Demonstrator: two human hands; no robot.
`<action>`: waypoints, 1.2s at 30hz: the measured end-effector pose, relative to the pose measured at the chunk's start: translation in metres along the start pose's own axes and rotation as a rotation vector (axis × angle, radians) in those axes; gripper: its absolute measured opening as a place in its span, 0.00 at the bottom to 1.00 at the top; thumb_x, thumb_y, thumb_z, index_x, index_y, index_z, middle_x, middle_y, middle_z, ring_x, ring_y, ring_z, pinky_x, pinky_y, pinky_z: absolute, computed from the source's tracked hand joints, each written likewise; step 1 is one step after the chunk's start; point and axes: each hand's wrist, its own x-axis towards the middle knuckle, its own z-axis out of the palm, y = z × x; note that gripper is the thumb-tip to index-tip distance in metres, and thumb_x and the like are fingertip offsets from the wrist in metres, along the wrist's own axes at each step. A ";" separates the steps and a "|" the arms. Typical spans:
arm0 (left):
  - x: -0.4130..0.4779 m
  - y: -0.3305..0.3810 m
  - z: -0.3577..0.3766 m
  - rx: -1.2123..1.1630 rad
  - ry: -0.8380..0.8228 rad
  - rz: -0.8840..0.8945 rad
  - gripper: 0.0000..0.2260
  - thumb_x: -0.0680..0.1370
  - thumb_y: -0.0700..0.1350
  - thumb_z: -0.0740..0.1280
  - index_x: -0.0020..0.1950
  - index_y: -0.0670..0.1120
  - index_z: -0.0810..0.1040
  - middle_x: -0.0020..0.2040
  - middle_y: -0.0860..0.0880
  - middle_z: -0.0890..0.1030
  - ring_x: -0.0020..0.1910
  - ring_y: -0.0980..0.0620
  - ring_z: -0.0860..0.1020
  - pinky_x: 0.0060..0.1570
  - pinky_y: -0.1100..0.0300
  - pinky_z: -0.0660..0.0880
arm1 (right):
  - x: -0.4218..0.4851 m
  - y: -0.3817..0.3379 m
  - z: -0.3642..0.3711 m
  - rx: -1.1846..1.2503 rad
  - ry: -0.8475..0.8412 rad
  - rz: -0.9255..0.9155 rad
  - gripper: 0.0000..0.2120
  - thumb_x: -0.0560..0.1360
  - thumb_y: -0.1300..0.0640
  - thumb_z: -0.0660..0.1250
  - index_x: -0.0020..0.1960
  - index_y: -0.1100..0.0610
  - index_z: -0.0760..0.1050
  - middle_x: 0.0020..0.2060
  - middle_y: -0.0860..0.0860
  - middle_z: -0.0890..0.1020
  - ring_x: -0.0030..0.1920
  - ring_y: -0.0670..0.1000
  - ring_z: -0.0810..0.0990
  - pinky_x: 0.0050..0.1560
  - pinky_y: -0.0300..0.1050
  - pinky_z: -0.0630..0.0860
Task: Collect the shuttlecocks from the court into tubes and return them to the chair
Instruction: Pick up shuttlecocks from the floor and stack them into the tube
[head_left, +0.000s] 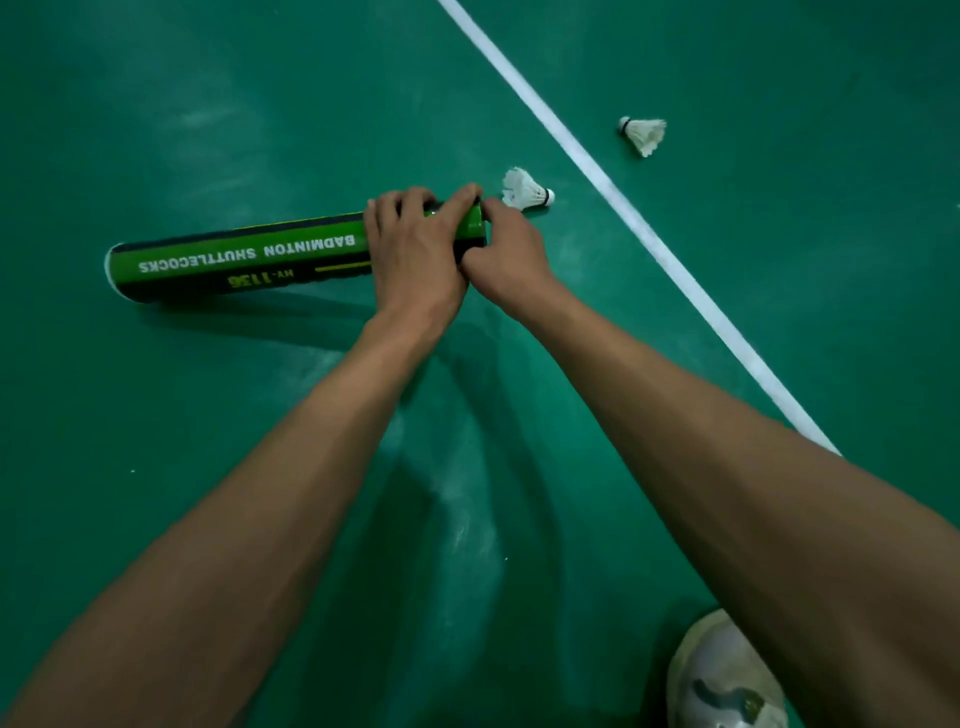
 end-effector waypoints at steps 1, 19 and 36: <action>0.002 -0.005 -0.004 0.016 -0.042 -0.003 0.25 0.77 0.44 0.64 0.74 0.58 0.75 0.61 0.42 0.79 0.61 0.38 0.72 0.67 0.45 0.65 | 0.003 -0.003 0.003 -0.002 -0.033 -0.023 0.16 0.67 0.58 0.66 0.54 0.58 0.79 0.47 0.56 0.84 0.49 0.59 0.82 0.47 0.50 0.78; 0.052 0.008 -0.049 0.167 -0.289 -0.113 0.37 0.70 0.48 0.80 0.76 0.62 0.70 0.60 0.42 0.79 0.60 0.38 0.72 0.60 0.48 0.69 | 0.062 -0.017 -0.021 0.083 -0.414 -0.195 0.08 0.67 0.57 0.64 0.42 0.59 0.79 0.37 0.60 0.83 0.35 0.55 0.79 0.39 0.51 0.79; 0.061 0.050 -0.070 0.194 0.011 -0.403 0.33 0.71 0.49 0.79 0.73 0.61 0.72 0.59 0.44 0.82 0.60 0.38 0.74 0.58 0.46 0.74 | 0.080 -0.037 -0.031 0.636 -0.331 0.004 0.07 0.66 0.58 0.63 0.38 0.51 0.79 0.43 0.52 0.84 0.53 0.58 0.82 0.55 0.52 0.80</action>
